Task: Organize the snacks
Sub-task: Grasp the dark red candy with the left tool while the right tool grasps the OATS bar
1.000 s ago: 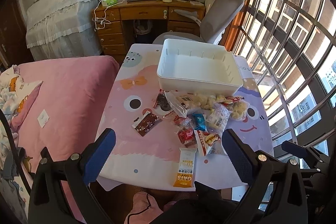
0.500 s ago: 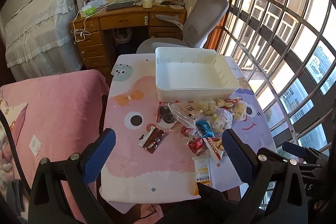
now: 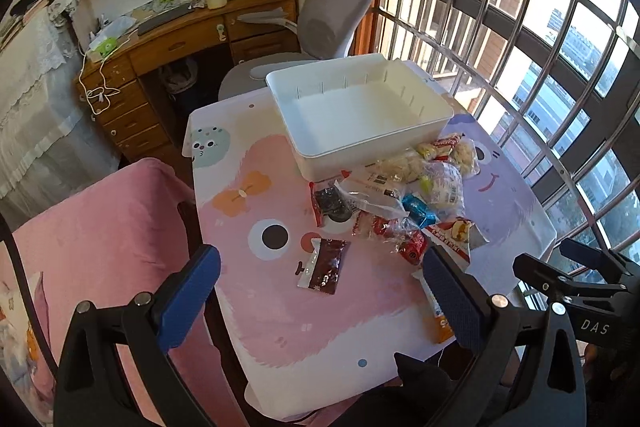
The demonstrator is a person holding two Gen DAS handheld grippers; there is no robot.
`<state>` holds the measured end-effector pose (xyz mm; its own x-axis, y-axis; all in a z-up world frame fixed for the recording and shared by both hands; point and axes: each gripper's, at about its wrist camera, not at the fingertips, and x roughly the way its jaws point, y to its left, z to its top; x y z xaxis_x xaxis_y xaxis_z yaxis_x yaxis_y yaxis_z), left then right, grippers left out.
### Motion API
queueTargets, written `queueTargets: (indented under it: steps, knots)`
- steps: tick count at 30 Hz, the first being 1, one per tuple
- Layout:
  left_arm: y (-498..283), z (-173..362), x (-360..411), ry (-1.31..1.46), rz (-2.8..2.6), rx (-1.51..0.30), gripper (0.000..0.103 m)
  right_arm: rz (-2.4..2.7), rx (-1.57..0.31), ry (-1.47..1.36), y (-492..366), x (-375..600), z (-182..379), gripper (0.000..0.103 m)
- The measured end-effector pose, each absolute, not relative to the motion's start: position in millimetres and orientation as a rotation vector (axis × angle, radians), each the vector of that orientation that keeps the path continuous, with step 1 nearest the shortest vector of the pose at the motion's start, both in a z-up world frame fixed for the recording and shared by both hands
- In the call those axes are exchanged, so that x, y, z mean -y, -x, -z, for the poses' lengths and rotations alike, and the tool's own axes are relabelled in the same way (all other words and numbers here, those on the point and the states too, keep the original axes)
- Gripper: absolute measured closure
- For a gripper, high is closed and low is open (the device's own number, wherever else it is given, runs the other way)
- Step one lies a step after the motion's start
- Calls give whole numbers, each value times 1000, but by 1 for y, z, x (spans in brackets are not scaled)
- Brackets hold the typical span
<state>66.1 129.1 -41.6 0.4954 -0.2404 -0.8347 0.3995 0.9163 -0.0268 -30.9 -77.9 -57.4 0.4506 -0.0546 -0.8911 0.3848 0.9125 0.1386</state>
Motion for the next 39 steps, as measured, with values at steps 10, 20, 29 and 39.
queueTargets:
  steps: [10, 20, 29, 39]
  knots:
    - [-95, 92, -128, -185, 487, -1120, 2, 391, -1074, -306, 39, 71, 94, 8]
    - [-126, 162, -106, -222, 491, -1286, 2, 384, -1171, -233, 34, 69, 138, 8]
    - [-160, 222, -76, -276, 428, -1417, 2, 259, -1249, -198, 17, 72, 185, 11]
    - [-182, 269, -59, -345, 323, -1513, 2, 107, -1414, -208, 1, 70, 231, 22]
